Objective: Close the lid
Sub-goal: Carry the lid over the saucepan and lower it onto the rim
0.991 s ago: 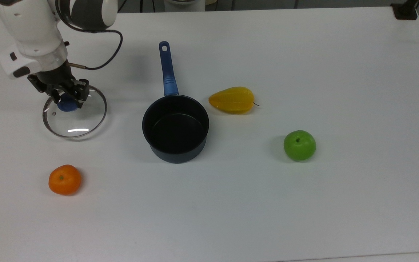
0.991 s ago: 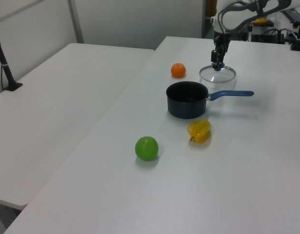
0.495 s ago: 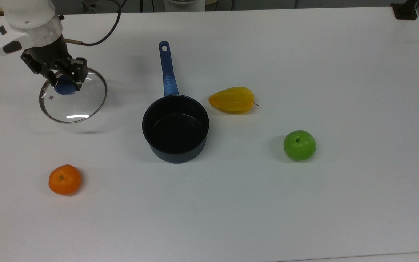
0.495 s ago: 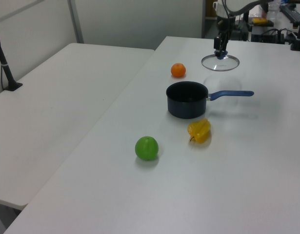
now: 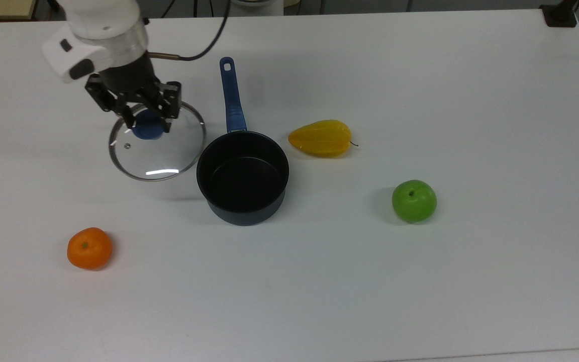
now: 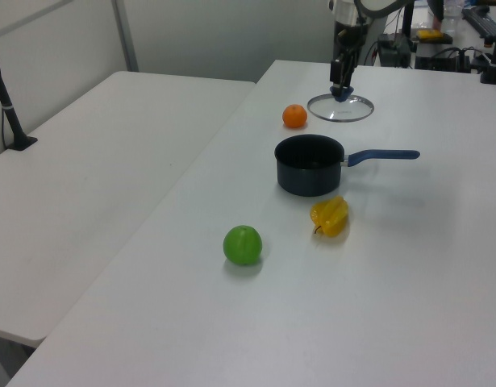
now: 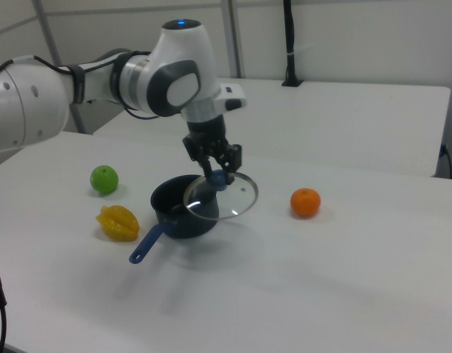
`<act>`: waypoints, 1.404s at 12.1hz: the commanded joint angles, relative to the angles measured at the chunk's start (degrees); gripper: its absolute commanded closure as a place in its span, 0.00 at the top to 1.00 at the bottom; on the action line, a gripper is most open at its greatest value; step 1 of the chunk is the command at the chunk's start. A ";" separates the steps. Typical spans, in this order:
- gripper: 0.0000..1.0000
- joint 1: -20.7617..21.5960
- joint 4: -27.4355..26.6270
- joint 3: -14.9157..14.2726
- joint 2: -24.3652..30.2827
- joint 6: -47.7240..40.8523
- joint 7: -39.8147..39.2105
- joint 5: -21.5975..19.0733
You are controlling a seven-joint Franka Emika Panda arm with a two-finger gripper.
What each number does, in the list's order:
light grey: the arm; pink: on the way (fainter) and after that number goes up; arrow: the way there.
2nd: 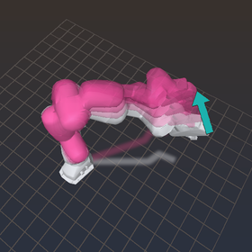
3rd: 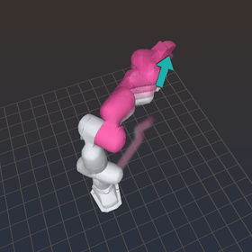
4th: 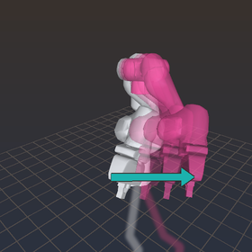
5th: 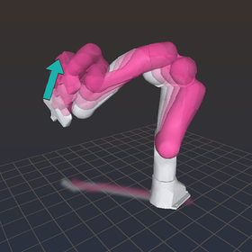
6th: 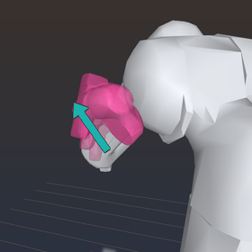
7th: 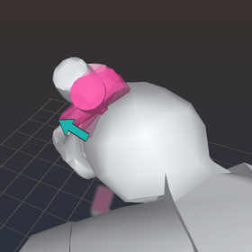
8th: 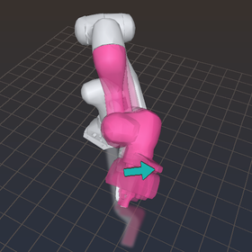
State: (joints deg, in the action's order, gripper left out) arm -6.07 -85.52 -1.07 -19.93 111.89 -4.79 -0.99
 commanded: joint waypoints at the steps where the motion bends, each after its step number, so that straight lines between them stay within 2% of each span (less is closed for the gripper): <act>1: 0.53 5.97 0.79 -0.51 0.77 -1.50 2.68 0.20; 6: 0.53 11.60 0.79 -0.60 -1.42 -0.62 5.05 2.30; 13: 0.53 12.66 0.79 -0.60 -4.06 5.35 4.88 5.20; 17: 0.53 13.80 0.88 -0.51 -5.03 5.44 4.88 5.20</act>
State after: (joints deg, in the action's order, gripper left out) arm 6.15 -85.39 -0.96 -24.46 116.57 -0.72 3.33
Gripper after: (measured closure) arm 0.396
